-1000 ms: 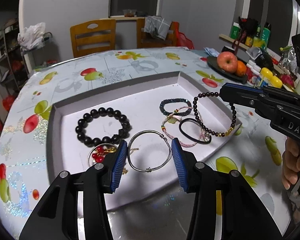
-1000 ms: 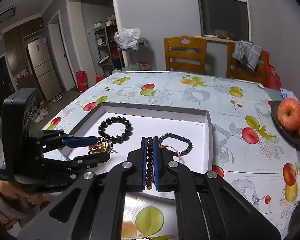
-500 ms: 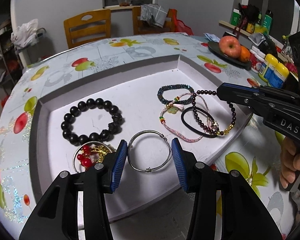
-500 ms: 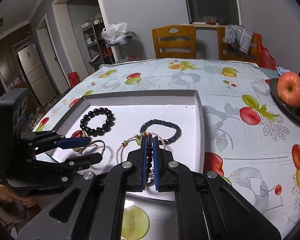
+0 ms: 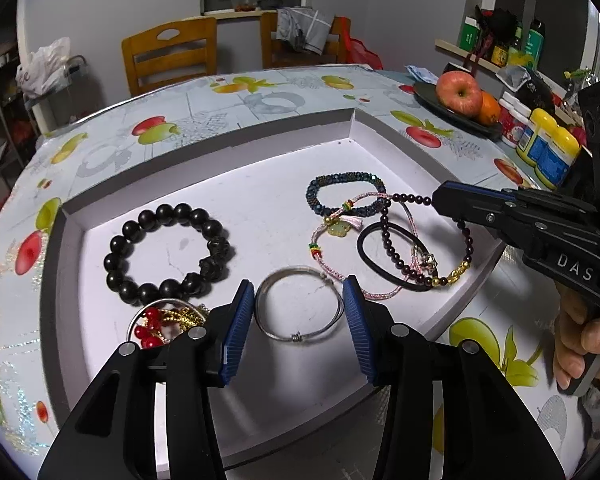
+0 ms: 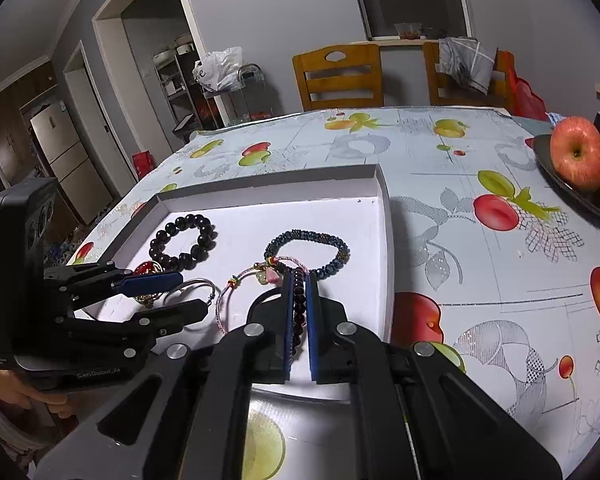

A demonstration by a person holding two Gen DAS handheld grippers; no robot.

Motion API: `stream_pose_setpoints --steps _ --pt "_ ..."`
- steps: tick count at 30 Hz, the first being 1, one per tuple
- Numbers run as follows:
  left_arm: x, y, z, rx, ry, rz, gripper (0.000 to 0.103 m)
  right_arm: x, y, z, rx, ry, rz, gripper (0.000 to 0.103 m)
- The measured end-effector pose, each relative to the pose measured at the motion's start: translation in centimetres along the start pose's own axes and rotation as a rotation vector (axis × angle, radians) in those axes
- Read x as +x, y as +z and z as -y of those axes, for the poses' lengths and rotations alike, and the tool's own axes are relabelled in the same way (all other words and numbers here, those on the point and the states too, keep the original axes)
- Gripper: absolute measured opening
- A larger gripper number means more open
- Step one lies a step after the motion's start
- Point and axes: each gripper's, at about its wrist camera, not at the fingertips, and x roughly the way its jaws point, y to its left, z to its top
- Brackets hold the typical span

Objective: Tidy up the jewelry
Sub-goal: 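Open both tools to release the items in the box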

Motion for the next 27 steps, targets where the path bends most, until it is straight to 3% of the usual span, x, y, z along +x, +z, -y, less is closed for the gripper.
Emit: stream_pose_setpoints --steps 9,11,13,15,20,27 --pt "-0.1 -0.1 -0.4 -0.018 0.019 0.02 0.058 0.4 -0.1 0.3 0.017 -0.001 -0.024 0.009" --pt "-0.4 -0.2 -0.3 -0.015 0.031 0.037 0.07 0.5 -0.1 0.4 0.02 -0.007 -0.023 0.025" --pt "-1.0 -0.2 -0.2 -0.013 0.039 0.066 0.075 0.3 -0.1 0.3 0.018 -0.015 -0.015 0.035" --pt "-1.6 -0.3 -0.1 -0.011 0.035 0.094 0.079 0.1 -0.2 0.2 0.01 -0.018 -0.004 0.04" --pt "-2.7 -0.6 -0.2 -0.016 0.028 0.146 0.081 -0.9 -0.3 -0.1 -0.009 -0.019 0.048 0.059" --pt "-5.0 -2.1 -0.8 -0.018 0.055 0.166 0.091 -2.4 -0.8 -0.2 -0.017 -0.017 0.084 0.078"
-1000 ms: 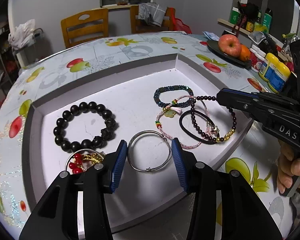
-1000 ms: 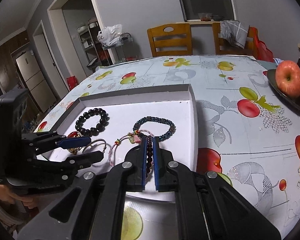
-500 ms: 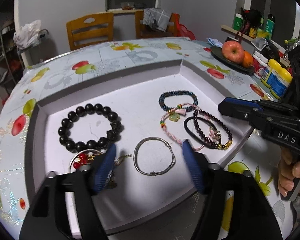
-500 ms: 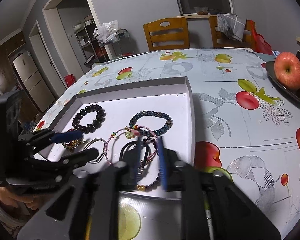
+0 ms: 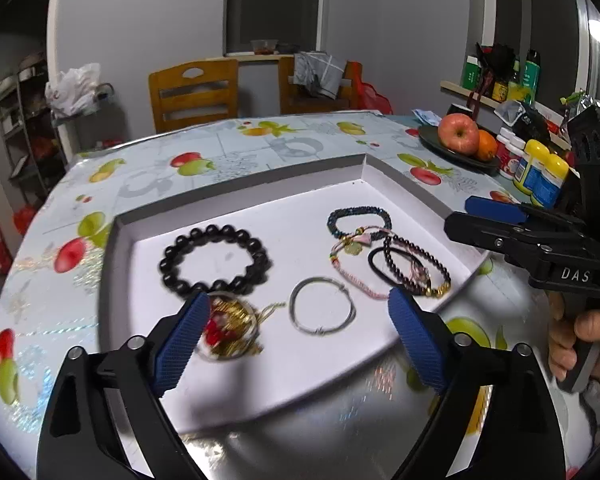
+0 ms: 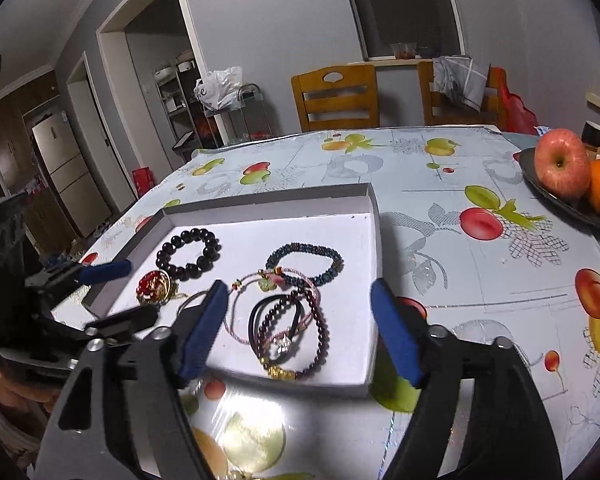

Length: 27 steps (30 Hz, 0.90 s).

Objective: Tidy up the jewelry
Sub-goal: 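Open both tools to release the items in the box, then withdraw both tools from the box toward the remaining jewelry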

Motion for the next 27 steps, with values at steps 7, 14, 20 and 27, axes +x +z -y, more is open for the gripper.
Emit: stream_pose_setpoints --steps 7,14,20,27 --pt "-2.9 -2.3 -0.8 -0.029 -0.003 -0.018 0.092 -2.4 -1.2 -0.3 -0.051 -0.014 -0.035 0.094" --pt "-5.3 -5.2 1.1 0.016 -0.042 -0.054 0.092 -4.4 -3.1 -0.1 -0.061 -0.027 -0.068 0.097" --pt "-7.0 -7.2 4.2 0.083 -0.105 -0.07 0.092 -5.2 -4.5 0.0 -0.068 -0.027 -0.103 0.097" --pt "-8.2 -9.0 7.3 0.104 -0.155 -0.09 0.092 -5.4 -5.4 0.5 -0.054 -0.028 -0.136 0.097"
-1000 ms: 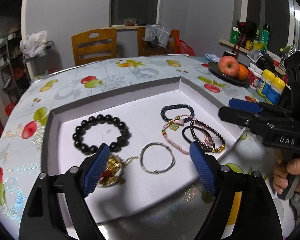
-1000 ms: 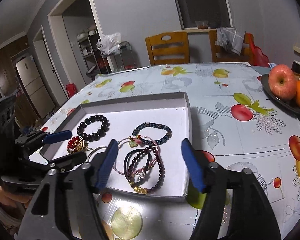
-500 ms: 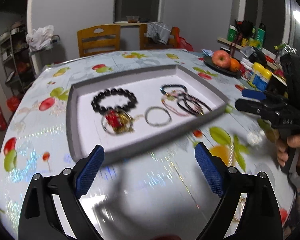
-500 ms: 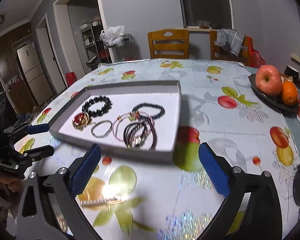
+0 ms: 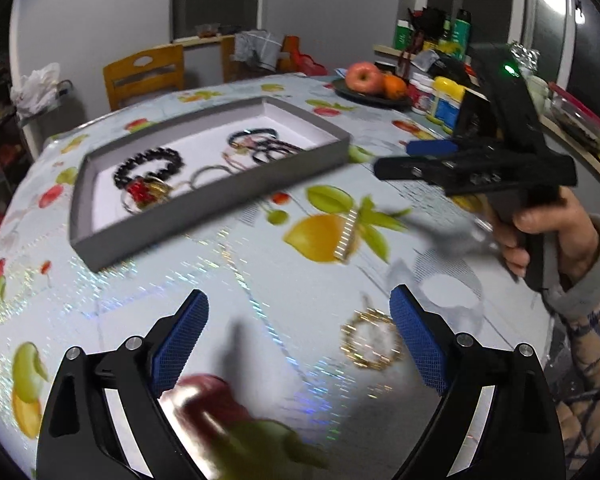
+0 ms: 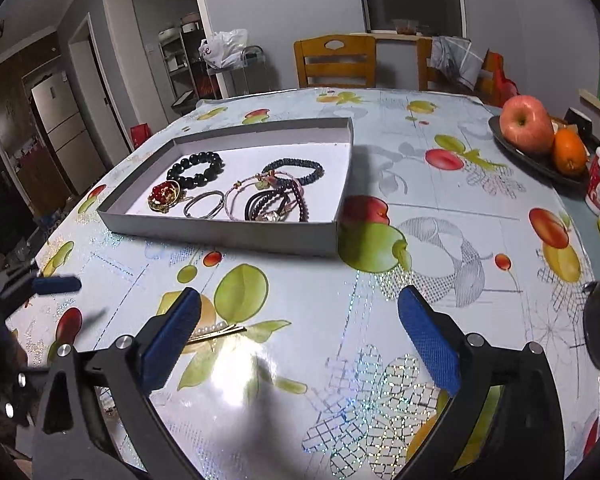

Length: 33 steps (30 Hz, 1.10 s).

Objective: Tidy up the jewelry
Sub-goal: 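Withdraw both tools from the box toward the remaining jewelry, then grasp the pearl ring hair clip with the left tool while the right tool grasps the pearl hairpin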

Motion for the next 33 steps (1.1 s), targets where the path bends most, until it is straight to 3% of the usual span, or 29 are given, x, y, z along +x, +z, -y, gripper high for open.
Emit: stream_pose_setpoints --steps 4,8,11,13,15,24,33 --pt "0.4 -0.5 1.6 0.044 -0.02 -0.027 0.092 -0.1 -0.2 0.1 0.009 0.006 -0.006 0.097" --pt "1.5 -0.6 2.7 0.096 0.019 -0.081 0.09 -0.2 -0.4 0.1 0.01 0.007 -0.016 0.097" --pt "2.1 -0.8 2.6 0.099 0.008 -0.111 0.068 -0.1 -0.6 -0.2 0.002 0.011 -0.032 0.097" --pt "2.1 -0.8 2.2 0.086 0.023 -0.115 0.045 0.1 -0.8 -0.4 -0.008 0.012 -0.044 0.097" --pt "1.9 -0.6 1.5 0.074 0.026 -0.12 0.035 0.2 -0.9 -0.8 -0.024 0.015 -0.059 0.097" --pt "0.6 -0.3 -4.0 -0.044 0.087 -0.093 0.033 1.3 -1.9 -4.3 -0.1 0.062 -0.143 0.097" --pt "-0.1 -0.7 -5.5 -0.076 0.078 -0.077 0.04 2.7 -2.3 -7.2 -0.175 0.082 -0.197 0.097"
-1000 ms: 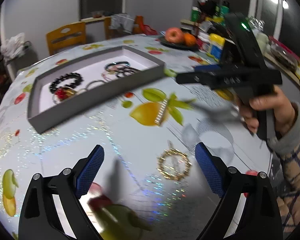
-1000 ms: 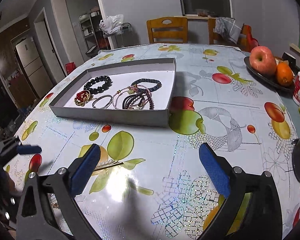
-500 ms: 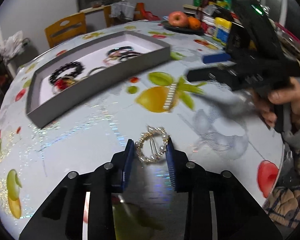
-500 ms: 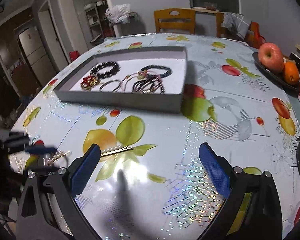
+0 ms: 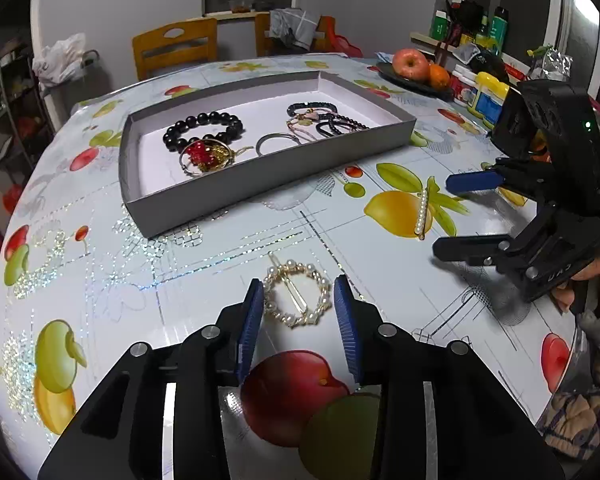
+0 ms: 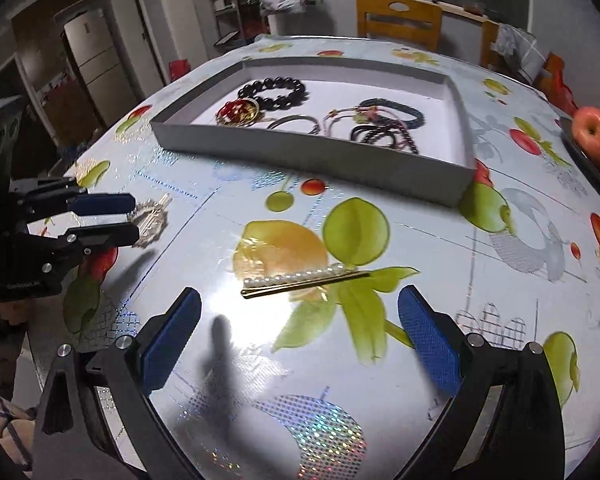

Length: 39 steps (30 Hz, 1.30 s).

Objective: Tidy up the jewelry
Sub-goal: 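Grasp the pearl ring hair clip with the left tool while the right tool grasps the pearl hairpin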

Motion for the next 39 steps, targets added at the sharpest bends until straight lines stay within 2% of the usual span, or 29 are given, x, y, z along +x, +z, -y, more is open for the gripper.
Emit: stream_pose_setpoints --steps 3,7,9,11,14,21,25,39 --pt "0.0 -0.1 -0.1 0.002 -0.007 -0.001 0.041 0.5 0.2 -0.5 -0.027 -0.004 -0.013 0.093" --pt "0.0 -0.2 0.0 0.011 -0.008 -0.003 0.053 0.7 0.4 -0.9 -0.055 -0.017 -0.008 0.082" --pt "0.0 -0.2 0.1 0.015 -0.003 -0.001 0.055 0.8 0.6 -0.9 -0.064 -0.023 -0.004 0.074" --pt "0.2 -0.1 0.0 0.021 0.005 -0.003 0.056 0.8 0.8 -0.8 -0.078 -0.029 0.003 0.059" --pt "0.5 0.2 -0.1 0.021 0.009 -0.011 0.056 0.8 1.1 -0.4 -0.082 -0.024 0.01 0.048" --pt "1.2 0.2 -0.1 0.025 0.013 -0.032 0.056 0.5 1.0 0.4 -0.066 -0.039 0.017 0.045" --pt "1.2 0.2 -0.1 0.023 0.01 -0.033 0.056 0.2 0.8 0.4 -0.084 -0.058 0.022 0.011" --pt "1.7 0.5 0.4 0.041 0.019 -0.042 0.056 0.2 0.8 1.2 -0.039 -0.049 0.022 0.009"
